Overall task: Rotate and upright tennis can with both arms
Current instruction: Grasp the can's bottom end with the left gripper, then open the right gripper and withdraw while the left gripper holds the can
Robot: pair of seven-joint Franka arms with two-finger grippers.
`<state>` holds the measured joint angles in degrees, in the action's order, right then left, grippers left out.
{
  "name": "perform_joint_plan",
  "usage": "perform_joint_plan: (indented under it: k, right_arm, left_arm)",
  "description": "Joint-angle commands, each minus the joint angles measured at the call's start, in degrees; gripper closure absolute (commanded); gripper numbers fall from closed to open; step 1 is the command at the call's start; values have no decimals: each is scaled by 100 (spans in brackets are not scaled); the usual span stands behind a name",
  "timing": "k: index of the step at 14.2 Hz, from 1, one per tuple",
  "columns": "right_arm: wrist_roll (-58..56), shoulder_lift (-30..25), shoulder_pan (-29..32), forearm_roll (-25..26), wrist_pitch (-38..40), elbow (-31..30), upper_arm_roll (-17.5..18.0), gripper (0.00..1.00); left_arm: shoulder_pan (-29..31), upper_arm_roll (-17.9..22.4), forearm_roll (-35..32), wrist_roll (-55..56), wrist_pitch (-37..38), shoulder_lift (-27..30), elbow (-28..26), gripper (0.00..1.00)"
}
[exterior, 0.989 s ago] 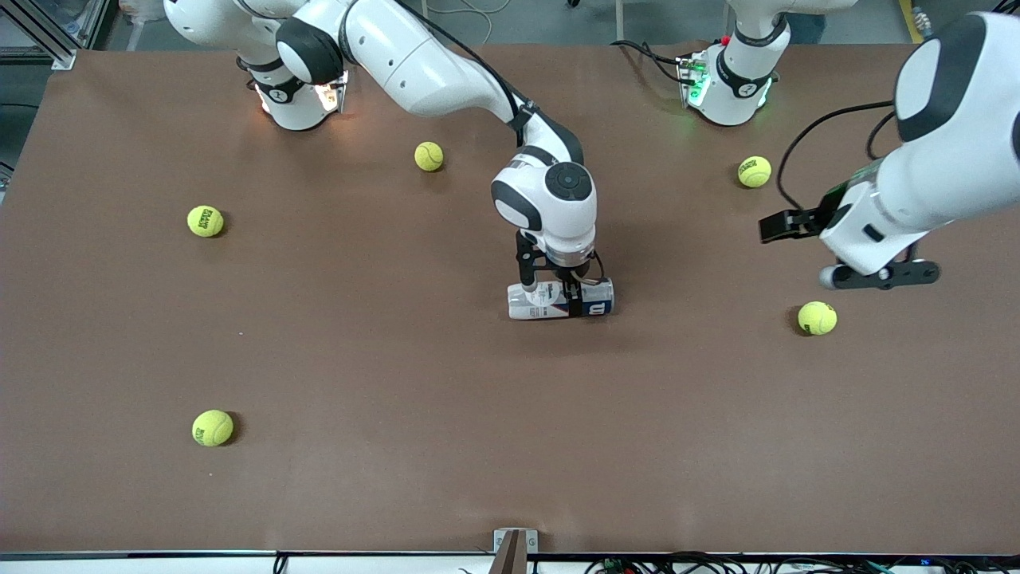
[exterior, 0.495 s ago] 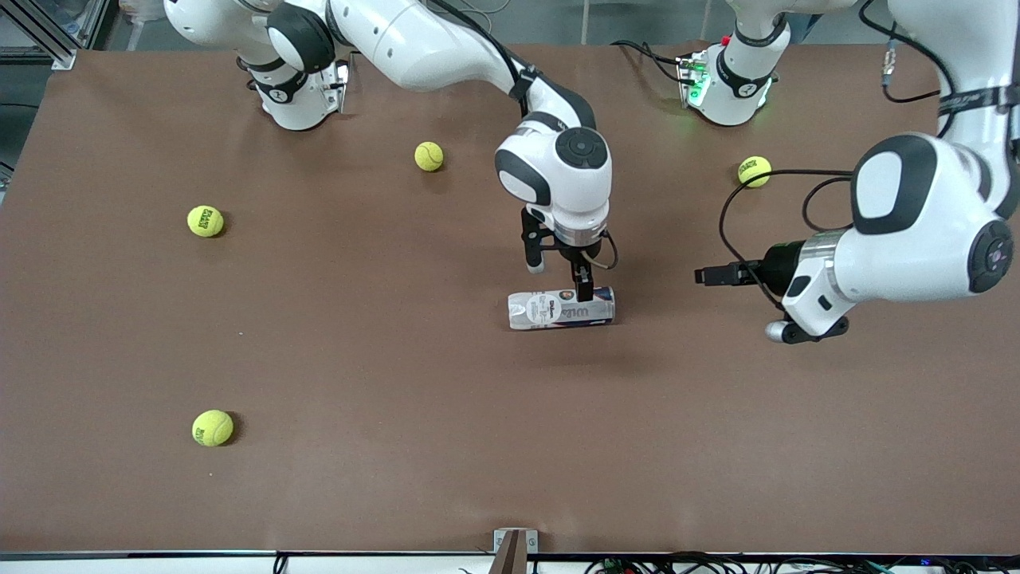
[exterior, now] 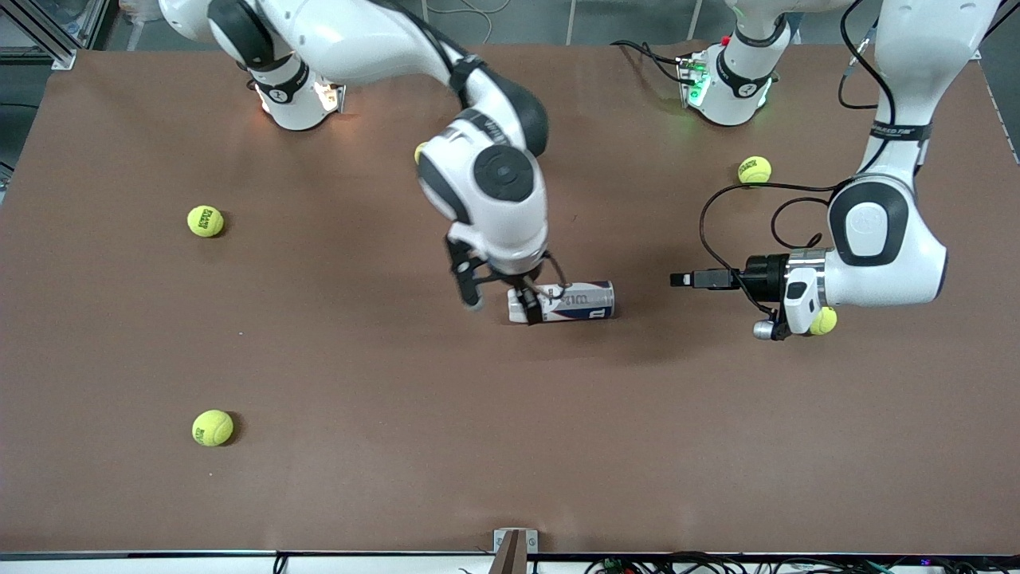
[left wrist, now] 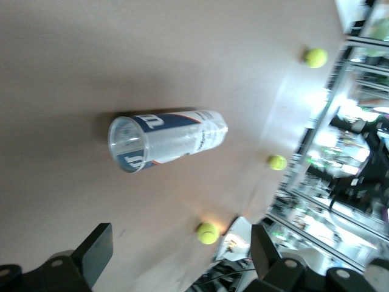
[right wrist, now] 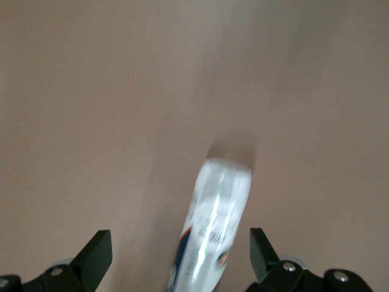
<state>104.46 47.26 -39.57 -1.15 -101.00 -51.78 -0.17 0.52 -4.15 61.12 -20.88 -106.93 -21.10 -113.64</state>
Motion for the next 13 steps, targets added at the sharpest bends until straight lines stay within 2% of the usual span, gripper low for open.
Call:
perform_joint_plan:
  k: [1,4,7,11,13]
  right_arm:
    - [-1843,-584,685,-51,606,-297,184,0]
    - [-3891,-936,1467,-43,1231,-612,175,0]
    - [-6000,-1463,2302,36,1136,-1368,149,0]
    - [-8663,-1964,3304,194,1004,-1975,122,0]
    - [-9712,-2106,3779,238,1073,-2012,113,0]
  left_arm:
    - [10,-25,907,-1002,-100,-209,-394,0]
    - [10,-16,1796,-2084,-100,-604,-659,0]
    - [-25,-25,2165,-2498,-109,-956,-616,0]
    - [-174,-25,2615,-3185,-213,-1370,-554,0]
    - [-384,-33,2825,-3185,-398,-1458,-379,0]
